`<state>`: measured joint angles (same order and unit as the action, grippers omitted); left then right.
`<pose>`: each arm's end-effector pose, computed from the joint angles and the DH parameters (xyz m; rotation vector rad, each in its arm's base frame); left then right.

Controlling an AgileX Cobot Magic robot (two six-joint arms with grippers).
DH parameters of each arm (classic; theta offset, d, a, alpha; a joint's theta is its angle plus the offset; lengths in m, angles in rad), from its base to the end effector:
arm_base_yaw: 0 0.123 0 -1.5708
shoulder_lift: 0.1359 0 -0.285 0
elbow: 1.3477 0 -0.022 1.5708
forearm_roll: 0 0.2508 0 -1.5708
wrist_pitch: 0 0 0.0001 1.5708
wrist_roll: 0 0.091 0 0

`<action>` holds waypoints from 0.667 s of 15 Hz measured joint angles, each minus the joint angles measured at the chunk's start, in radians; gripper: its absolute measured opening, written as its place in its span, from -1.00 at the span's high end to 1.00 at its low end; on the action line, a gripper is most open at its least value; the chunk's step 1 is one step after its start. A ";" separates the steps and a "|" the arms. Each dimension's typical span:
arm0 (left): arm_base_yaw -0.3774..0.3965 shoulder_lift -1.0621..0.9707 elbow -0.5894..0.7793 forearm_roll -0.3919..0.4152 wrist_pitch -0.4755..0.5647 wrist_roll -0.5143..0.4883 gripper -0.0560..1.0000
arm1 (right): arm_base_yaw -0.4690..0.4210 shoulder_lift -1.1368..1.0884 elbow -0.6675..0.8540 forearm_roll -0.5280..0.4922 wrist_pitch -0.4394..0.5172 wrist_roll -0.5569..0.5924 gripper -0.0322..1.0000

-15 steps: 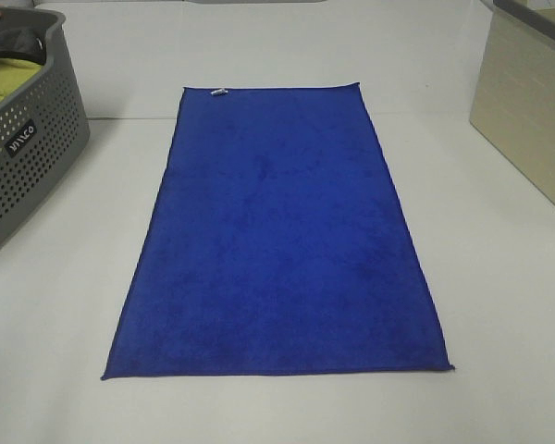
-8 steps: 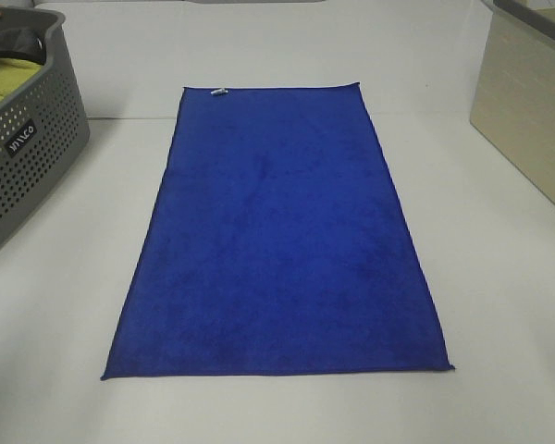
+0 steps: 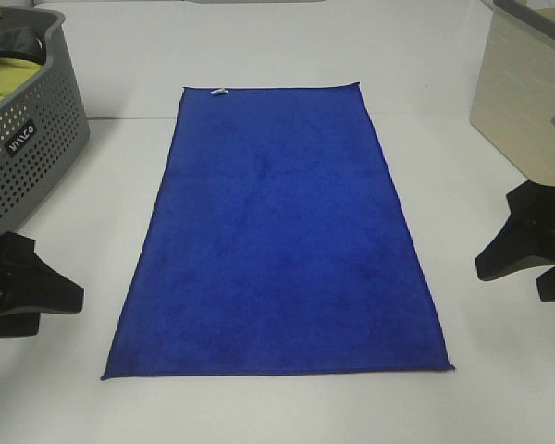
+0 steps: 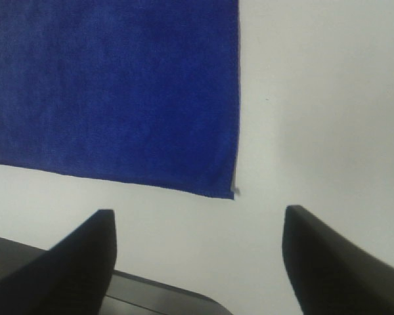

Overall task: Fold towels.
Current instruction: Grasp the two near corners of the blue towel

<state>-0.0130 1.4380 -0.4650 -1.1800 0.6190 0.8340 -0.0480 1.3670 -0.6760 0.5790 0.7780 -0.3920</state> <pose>0.2072 -0.0516 0.1576 -0.1768 2.6826 -0.8532 0.2239 0.0243 0.2022 0.0508 2.8130 0.5607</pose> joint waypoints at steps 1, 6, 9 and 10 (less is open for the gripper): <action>0.000 0.052 0.000 -0.049 -0.001 0.059 -0.23 | 0.000 0.039 0.000 0.041 -0.014 -0.039 -0.38; 0.000 0.253 -0.036 -0.298 -0.004 0.346 -0.23 | 0.000 0.219 0.000 0.139 -0.080 -0.193 -0.38; 0.000 0.314 -0.070 -0.320 -0.004 0.385 -0.23 | 0.000 0.308 -0.001 0.161 -0.126 -0.229 -0.38; -0.001 0.336 -0.083 -0.321 -0.004 0.386 -0.23 | 0.000 0.335 -0.001 0.182 -0.140 -0.246 -0.38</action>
<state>-0.0140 1.7740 -0.5480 -1.5010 0.6150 1.2200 -0.0480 1.7020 -0.6770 0.7610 0.6380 -0.6380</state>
